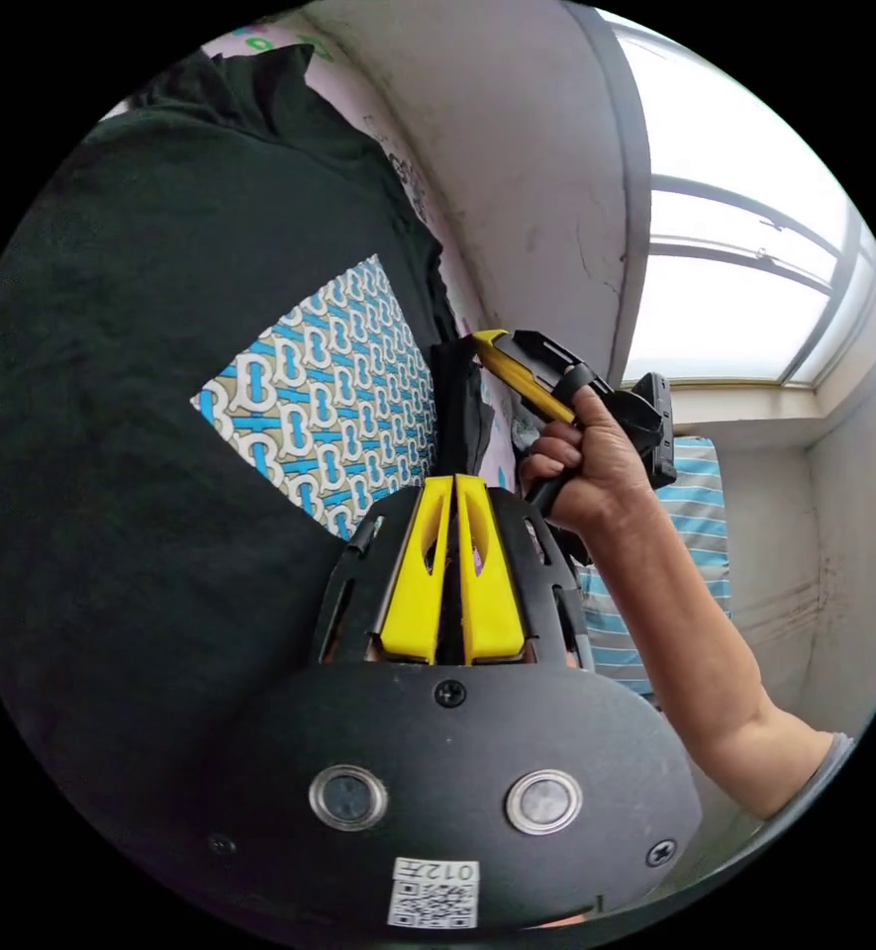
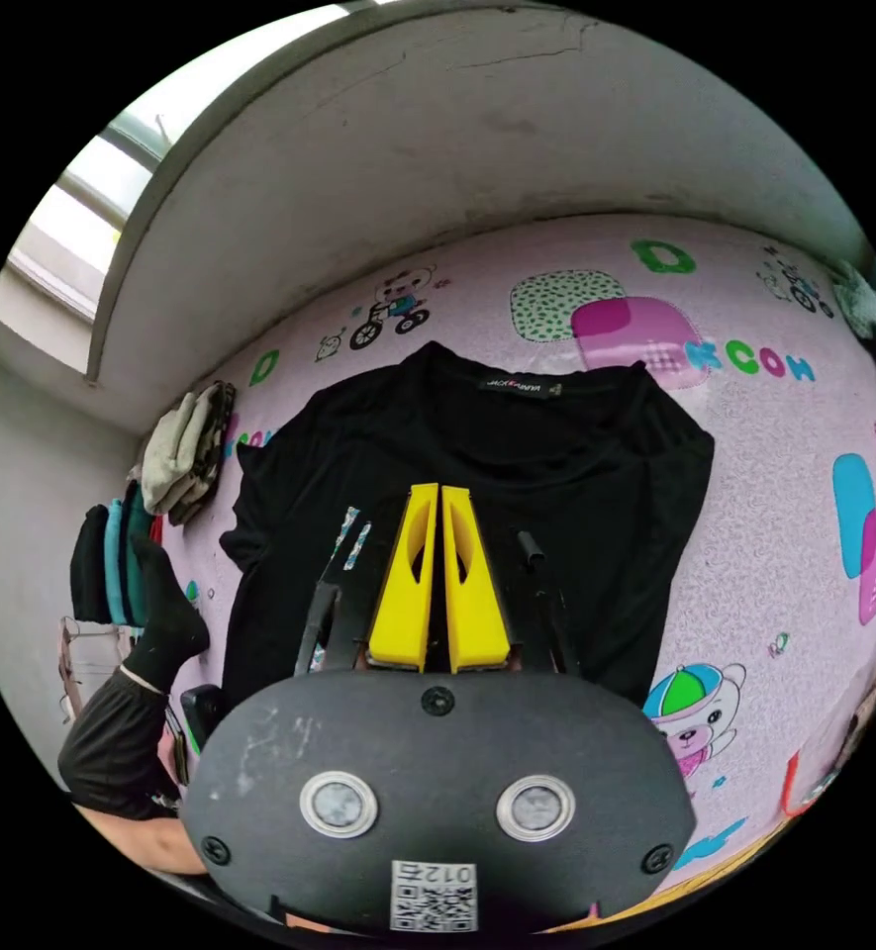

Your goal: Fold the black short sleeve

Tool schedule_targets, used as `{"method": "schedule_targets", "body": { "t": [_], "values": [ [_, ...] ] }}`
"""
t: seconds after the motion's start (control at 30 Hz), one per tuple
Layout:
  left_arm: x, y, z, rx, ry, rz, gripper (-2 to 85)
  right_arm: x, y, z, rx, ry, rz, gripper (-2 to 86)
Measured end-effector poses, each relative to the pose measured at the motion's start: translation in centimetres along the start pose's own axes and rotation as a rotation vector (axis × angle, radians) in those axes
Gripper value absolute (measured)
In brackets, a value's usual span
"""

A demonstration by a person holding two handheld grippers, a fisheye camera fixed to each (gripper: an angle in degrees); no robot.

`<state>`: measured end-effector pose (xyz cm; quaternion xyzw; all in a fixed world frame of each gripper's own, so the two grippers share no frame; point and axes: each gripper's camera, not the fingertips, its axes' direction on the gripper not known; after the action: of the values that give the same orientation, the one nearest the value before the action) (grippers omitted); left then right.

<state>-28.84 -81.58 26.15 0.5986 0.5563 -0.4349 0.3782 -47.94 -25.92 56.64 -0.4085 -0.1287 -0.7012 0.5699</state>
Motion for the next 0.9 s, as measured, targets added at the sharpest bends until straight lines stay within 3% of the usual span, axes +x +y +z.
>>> {"method": "schedule_targets", "body": {
  "t": [0.17, 0.3, 0.43, 0.67, 0.8, 0.9],
  "values": [
    [-0.1, 1.9, -2.4, 0.036, -0.083, 0.016, 0.8, -1.1, 2.2, 0.5, -0.011, -0.104, -0.084, 0.1],
    [1.6, 3.7, -5.3, 0.034, -0.209, 0.145, 1.0, -1.3, 5.8, -0.6, 0.008, -0.198, -0.084, -0.1],
    [4.1, 5.9, -7.4, -0.049, -0.392, 0.302, 1.0, -1.5, 12.0, -2.4, 0.000, -0.213, -0.109, -0.4],
    [7.0, 10.8, -10.4, -0.191, -0.457, 0.414, 0.8, -1.5, 25.9, -5.6, -0.032, -0.198, -0.117, -0.5],
    [6.7, 13.9, -12.4, -0.399, -0.646, 0.508, 0.2, -3.2, 32.7, -5.3, -0.048, -0.184, -0.155, -0.6],
    [7.3, 17.3, -13.8, -0.407, -0.800, 0.615, 0.0, -4.7, 36.9, -4.4, -0.023, -0.200, -0.150, -0.7]
  ]
}}
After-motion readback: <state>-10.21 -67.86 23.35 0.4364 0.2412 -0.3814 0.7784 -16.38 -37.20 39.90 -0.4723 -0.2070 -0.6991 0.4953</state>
